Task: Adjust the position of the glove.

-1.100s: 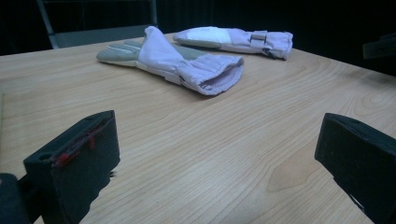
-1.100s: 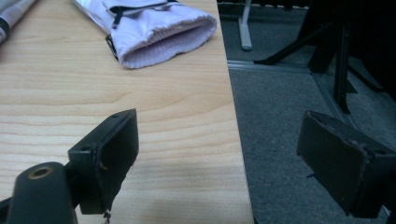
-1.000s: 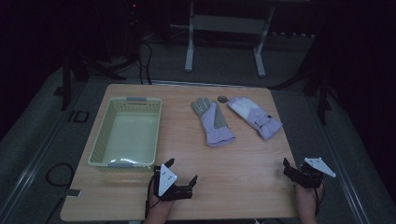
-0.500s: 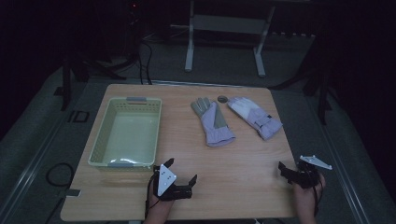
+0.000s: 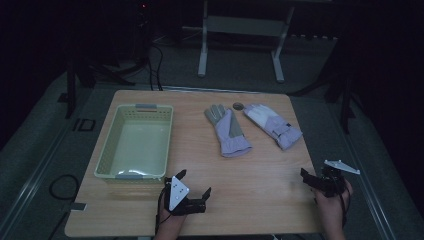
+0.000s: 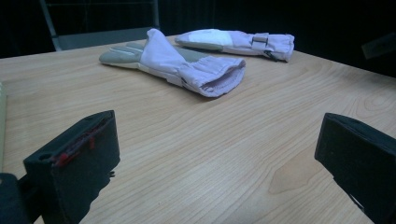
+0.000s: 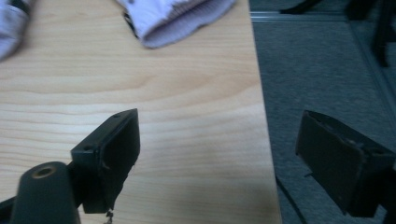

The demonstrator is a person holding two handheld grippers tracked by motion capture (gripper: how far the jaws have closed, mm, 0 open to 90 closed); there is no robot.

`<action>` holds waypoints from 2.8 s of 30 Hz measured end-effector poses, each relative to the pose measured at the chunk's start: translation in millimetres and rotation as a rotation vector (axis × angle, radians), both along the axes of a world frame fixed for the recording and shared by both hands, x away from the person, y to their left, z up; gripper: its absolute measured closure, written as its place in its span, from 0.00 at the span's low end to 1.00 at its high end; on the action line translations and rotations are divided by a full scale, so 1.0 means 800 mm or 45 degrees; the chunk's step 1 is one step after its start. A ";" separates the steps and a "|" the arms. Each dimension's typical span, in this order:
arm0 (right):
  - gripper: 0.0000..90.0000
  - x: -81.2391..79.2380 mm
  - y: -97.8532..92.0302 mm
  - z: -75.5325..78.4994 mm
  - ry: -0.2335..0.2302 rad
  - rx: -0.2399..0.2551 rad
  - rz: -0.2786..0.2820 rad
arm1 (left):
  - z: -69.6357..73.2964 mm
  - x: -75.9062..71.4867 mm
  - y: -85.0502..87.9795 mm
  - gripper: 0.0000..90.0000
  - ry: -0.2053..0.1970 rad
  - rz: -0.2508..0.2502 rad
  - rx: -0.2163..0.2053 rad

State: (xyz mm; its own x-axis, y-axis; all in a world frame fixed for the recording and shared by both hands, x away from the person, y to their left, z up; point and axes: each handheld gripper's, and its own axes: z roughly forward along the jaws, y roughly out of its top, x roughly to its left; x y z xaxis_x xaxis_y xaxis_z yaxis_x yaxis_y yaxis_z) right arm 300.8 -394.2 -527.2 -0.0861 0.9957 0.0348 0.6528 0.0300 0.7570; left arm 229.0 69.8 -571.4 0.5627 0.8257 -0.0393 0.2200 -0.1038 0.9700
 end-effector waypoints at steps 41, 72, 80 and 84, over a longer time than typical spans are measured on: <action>0.27 0.070 0.111 0.186 -0.278 -0.014 0.357 | 0.000 0.000 0.001 0.00 -0.002 -0.020 -0.003; 0.44 0.134 0.227 0.167 -0.139 -0.056 0.537 | 0.000 -0.002 0.001 0.00 -0.010 -0.021 0.001; 0.53 0.160 0.246 0.142 -0.080 -0.077 0.570 | 0.000 -0.001 0.001 0.00 -0.008 -0.029 -0.002; 0.55 0.175 0.251 0.125 -0.054 -0.106 0.589 | 0.000 -0.001 0.001 0.00 -0.007 -0.031 -0.001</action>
